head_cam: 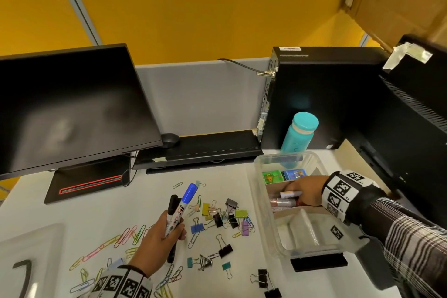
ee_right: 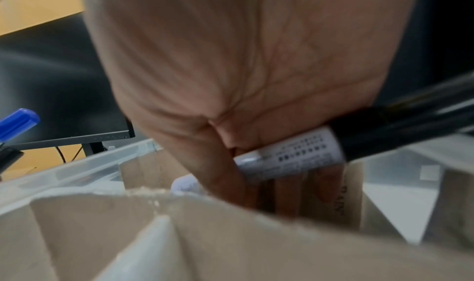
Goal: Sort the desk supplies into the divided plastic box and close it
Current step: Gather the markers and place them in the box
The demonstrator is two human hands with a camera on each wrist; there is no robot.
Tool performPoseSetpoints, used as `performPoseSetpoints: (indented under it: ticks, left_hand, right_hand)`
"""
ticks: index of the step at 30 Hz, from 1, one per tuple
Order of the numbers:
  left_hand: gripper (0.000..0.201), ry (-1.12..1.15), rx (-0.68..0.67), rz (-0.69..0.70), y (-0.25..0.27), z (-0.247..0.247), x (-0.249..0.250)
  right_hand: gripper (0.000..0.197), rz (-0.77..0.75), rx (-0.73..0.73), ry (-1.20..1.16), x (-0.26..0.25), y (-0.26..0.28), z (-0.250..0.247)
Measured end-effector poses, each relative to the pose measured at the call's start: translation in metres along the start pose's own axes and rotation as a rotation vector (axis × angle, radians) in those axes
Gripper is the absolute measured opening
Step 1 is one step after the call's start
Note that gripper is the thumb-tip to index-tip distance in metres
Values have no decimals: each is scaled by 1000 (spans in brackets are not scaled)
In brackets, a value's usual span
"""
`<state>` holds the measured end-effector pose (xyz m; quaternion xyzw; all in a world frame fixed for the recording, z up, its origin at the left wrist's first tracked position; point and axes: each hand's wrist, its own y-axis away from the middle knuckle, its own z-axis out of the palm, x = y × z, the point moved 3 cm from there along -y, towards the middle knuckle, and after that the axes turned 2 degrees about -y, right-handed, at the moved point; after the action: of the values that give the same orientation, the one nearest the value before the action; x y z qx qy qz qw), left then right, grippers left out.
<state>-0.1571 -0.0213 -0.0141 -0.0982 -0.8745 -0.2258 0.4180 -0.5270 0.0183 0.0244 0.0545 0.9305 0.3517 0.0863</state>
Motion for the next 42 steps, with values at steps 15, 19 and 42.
performPoseSetpoints:
  ticks: [15, 19, 42]
  left_hand:
    - [5, -29, -60, 33, -2, 2, 11]
    - [7, -41, -62, 14, -2, 2, 10]
    - [30, -1083, -317, 601, -63, 151, 235]
  right_hand:
    - [28, -73, 208, 42, -14, 17, -6]
    - [24, -79, 297, 7, -18, 28, -13]
    - [70, 411, 768, -604, 15, 76, 83]
